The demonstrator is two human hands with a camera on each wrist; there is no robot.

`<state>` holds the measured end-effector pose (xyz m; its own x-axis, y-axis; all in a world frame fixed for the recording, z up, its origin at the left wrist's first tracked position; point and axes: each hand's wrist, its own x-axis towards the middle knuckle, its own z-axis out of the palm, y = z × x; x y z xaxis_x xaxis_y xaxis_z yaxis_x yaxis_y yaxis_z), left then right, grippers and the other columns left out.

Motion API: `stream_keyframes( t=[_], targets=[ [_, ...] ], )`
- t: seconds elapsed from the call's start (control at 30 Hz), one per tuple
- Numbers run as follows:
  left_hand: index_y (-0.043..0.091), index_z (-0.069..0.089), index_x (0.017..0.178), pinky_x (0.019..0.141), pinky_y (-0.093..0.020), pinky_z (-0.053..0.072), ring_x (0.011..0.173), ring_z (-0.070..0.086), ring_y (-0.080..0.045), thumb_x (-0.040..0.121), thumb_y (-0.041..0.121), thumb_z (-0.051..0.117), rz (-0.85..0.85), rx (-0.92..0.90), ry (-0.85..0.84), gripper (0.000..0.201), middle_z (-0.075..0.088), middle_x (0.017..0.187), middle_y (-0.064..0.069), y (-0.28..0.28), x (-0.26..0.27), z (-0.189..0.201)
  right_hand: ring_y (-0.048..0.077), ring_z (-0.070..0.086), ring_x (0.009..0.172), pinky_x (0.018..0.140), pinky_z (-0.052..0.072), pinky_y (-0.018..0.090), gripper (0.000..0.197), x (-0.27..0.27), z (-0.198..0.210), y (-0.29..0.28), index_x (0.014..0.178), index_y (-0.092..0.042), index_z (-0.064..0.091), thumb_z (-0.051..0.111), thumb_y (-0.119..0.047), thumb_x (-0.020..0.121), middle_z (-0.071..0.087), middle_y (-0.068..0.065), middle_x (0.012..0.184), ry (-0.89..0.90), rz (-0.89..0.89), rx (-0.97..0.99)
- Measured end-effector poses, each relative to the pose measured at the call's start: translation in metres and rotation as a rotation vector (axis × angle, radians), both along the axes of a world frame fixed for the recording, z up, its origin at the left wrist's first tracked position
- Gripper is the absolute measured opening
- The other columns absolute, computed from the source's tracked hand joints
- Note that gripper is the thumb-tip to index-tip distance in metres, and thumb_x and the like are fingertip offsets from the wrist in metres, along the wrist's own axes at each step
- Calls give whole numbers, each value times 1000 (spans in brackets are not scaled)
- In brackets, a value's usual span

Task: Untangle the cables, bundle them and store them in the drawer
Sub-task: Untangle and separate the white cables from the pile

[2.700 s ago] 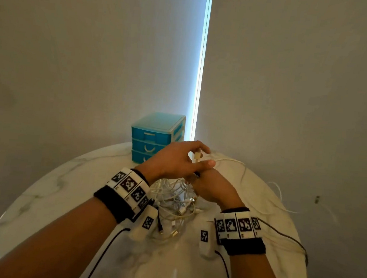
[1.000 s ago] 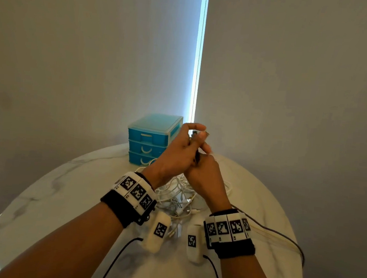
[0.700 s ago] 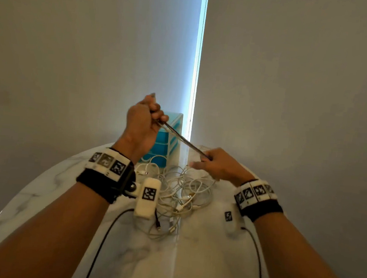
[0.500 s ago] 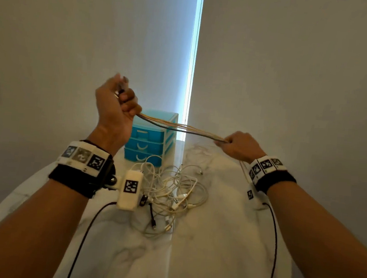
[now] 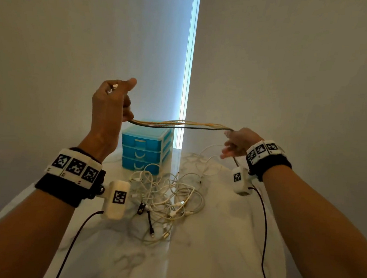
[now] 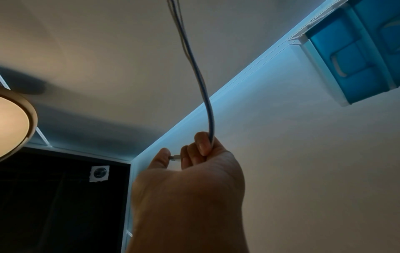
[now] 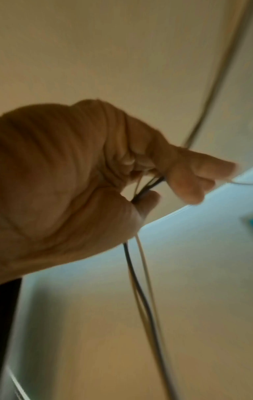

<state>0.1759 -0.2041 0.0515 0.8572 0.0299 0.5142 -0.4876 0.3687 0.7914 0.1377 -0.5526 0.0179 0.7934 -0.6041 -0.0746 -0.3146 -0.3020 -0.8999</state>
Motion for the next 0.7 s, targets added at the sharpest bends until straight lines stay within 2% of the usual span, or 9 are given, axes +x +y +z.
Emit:
stream_keyframes(
  t=[0.07,0.13,0.2,0.33,0.43,0.53,0.6,0.63,0.7],
  targets=[
    [21,57,94,55,-25,43,56,42,-8,95,38,75,-1,42,-39,25,46,63,12,-6,-4,0,30,80,71,70,68,41,39,9,6,-9,123,14,61,64,-21,106,76,28,114,-212,-125,111],
    [21,57,95,55,-23,44,56,43,-7,97,37,75,-24,70,-74,24,46,63,11,-12,-9,1,37,77,102,84,63,36,45,8,13,-14,128,9,62,62,-30,106,72,26,127,-290,-255,-43],
    [21,57,93,55,-22,44,57,43,-7,99,34,73,-58,97,-103,22,45,63,11,-19,-13,0,42,66,122,88,51,35,50,2,13,-22,133,4,57,59,-39,108,67,25,133,-335,-374,-221],
    [23,57,91,58,-22,47,60,44,-10,102,34,70,-121,168,-139,21,44,64,9,-35,-21,-11,45,60,130,107,49,48,55,-16,-6,-41,137,-1,47,60,-43,106,60,25,142,-359,-521,-356],
    [23,58,94,63,-19,50,64,48,-13,102,38,68,-94,224,-158,20,47,68,4,-42,-21,-21,47,57,133,113,45,53,70,-34,-21,-68,143,6,44,63,-48,101,59,26,144,-352,-614,-580],
    [23,59,94,61,-19,50,62,48,-12,103,38,68,-92,215,-147,20,47,68,3,-43,-20,-22,49,52,138,117,40,59,79,-48,-9,-91,147,4,41,64,-53,97,56,25,148,-210,-635,-618],
    [24,58,91,60,-19,48,61,46,-9,103,37,69,-98,207,-125,20,46,66,8,-44,-21,-20,47,58,131,112,47,55,77,-55,-1,-102,146,-1,46,65,-55,94,59,24,144,31,-502,-538],
    [24,57,89,58,-20,47,59,44,-7,103,36,69,-112,198,-105,21,45,63,11,-46,-21,-20,44,62,124,107,52,53,69,-60,-2,-102,143,-4,54,68,-51,95,63,22,139,175,-358,-507],
    [24,56,85,57,-21,44,57,41,-6,102,35,70,-156,192,-59,25,43,59,15,-53,-23,-21,33,71,101,91,61,44,26,-72,-12,-99,115,-16,79,82,-31,93,79,10,112,402,-89,-505]
  ],
)
